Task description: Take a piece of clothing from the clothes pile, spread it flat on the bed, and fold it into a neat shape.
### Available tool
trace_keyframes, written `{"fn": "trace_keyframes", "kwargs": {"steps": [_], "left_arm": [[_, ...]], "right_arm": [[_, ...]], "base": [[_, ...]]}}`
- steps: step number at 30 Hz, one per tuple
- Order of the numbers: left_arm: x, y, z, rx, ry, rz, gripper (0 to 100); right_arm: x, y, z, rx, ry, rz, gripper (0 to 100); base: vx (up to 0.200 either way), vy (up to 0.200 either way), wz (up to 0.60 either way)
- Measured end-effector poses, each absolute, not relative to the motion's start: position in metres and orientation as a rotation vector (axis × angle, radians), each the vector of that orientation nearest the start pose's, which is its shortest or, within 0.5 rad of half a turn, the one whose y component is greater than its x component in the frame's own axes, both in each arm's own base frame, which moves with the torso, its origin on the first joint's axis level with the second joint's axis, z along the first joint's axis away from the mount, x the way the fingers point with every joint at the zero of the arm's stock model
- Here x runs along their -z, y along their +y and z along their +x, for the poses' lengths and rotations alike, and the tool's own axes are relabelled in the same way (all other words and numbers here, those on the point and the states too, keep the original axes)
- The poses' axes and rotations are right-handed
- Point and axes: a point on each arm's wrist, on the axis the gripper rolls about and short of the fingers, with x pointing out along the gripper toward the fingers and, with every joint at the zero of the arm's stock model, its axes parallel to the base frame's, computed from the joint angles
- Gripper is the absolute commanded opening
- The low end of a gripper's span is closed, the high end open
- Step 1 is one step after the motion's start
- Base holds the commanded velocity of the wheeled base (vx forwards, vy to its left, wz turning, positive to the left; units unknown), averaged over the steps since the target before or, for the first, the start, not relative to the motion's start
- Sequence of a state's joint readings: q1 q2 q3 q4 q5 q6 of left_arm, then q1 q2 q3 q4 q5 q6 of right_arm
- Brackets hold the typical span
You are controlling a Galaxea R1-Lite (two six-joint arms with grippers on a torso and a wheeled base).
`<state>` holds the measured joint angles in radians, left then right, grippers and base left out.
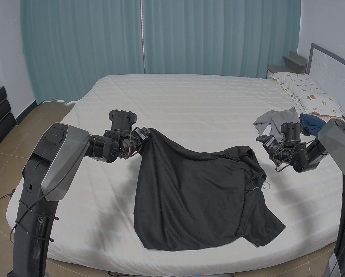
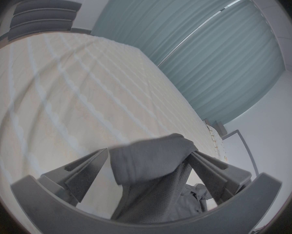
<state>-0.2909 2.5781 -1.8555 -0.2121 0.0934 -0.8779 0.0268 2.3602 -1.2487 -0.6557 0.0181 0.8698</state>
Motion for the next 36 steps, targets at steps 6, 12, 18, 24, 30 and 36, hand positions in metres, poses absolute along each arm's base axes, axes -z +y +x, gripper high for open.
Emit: {"fn": "trace_keyframes", "kwargs": {"steps": [6, 12, 18, 24, 30, 36], "left_arm": [[-0.028, -0.142, 0.502, -0.062, 0.605, -0.663, 100], [-0.003, -0.136, 0.491, -0.076, 0.707, -0.57, 100], [-0.005, -0.13, 0.471, -0.042, 0.786, -0.562, 100], [-0.022, -0.125, 0.449, -0.027, 0.811, -0.575, 100], [-0.036, -0.119, 0.416, -0.02, 0.847, -0.642, 100], [-0.042, -0.112, 0.38, -0.027, 0.881, -0.705, 100]], "right_arm": [[-0.036, 0.009, 0.434, 0.148, 0.503, 0.857, 100], [-0.028, 0.008, 0.422, 0.146, 0.555, 0.856, 100], [-0.022, 0.008, 0.406, 0.131, 0.623, 0.849, 100], [-0.021, 0.006, 0.385, 0.099, 0.688, 0.834, 100], [-0.024, 0.005, 0.352, 0.071, 0.76, 0.809, 100], [-0.029, 0.006, 0.323, 0.03, 0.786, 0.771, 100]], "base": [[0.0, 0.0, 0.0], [0.0, 0.0, 0.0], [0.0, 0.0, 0.0], [0.0, 0.0, 0.0], [0.0, 0.0, 0.0], [0.0, 0.0, 0.0]]}}
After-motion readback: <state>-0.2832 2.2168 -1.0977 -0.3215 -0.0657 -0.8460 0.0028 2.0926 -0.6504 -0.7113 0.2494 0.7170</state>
